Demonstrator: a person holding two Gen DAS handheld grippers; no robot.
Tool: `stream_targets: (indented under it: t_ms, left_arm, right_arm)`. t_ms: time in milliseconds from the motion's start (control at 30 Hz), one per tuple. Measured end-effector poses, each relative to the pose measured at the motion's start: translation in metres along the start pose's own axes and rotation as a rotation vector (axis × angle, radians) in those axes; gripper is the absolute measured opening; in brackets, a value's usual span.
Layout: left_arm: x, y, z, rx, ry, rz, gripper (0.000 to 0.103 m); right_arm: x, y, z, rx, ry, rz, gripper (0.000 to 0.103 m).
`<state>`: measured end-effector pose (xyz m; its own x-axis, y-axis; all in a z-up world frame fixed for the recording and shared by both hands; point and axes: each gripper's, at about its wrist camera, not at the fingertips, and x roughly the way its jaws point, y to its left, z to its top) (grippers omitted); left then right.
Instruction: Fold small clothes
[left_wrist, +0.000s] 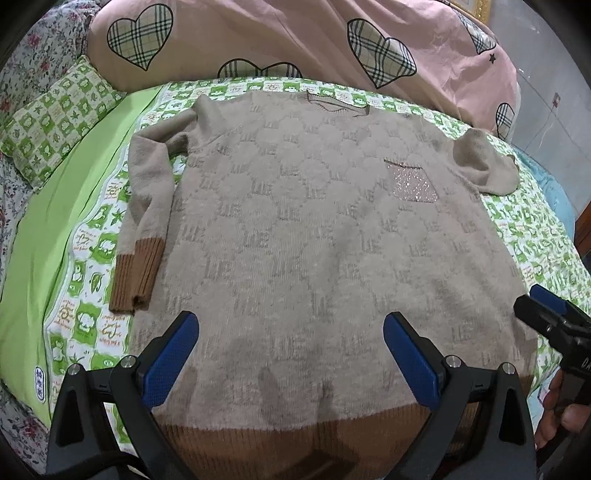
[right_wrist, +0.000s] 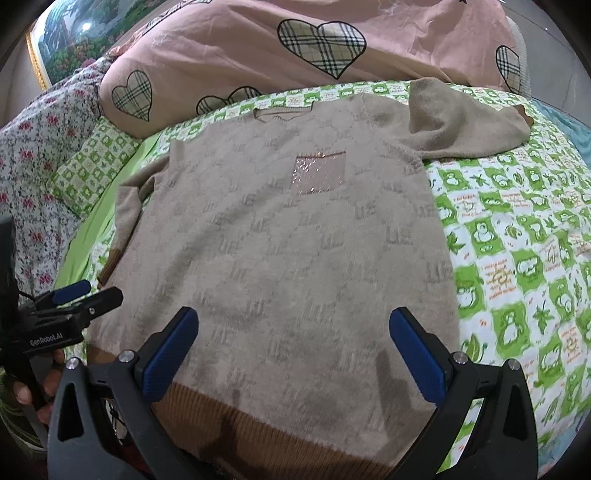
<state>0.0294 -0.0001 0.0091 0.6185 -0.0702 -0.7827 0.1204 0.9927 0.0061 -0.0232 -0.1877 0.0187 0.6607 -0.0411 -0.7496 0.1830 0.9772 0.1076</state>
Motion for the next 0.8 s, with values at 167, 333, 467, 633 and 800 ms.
stream_targets:
  t_ms: [167,333,467,633,800]
  left_arm:
    - [0.012,0.0,0.01,-0.012,0.003,-0.014,0.1]
    - [0.022,-0.005,0.02,-0.012,0.006,-0.023,0.1]
    - [0.03,-0.011,0.032,0.001,0.009,-0.013,0.1]
    - [0.038,-0.012,0.049,0.011,0.001,0.01,0.1]
    - [0.045,-0.012,0.064,0.012,-0.001,0.021,0.1]
  right_arm:
    - [0.002,-0.019,0.014,0.036,-0.008,-0.008,0.103]
    - [0.005,-0.038,0.024,0.088,-0.004,0.014,0.103]
    - [0.003,-0.056,0.033,0.105,-0.031,0.001,0.103]
    - [-0.008,-0.106,0.056,0.176,-0.103,-0.041,0.103]
    - [-0.005,-0.184,0.095,0.316,-0.15,-0.07,0.097]
